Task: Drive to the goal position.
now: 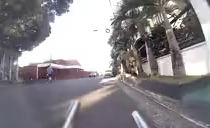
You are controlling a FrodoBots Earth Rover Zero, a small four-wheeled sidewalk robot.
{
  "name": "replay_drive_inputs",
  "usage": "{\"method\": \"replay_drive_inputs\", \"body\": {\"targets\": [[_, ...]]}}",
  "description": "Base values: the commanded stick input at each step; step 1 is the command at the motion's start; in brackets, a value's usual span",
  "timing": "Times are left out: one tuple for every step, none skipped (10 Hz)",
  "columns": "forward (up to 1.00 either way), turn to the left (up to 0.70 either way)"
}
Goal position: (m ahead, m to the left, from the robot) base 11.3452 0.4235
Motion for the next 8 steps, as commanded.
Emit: {"method": "replay_drive_inputs", "body": {"targets": [[0.70,0.00],[0.70,0.00],[0.70,0.00],[0.70,0.00],[0.70,0.00],[0.70,-0.12],[0.70,-0.35],[0.70,-0.35]]}}
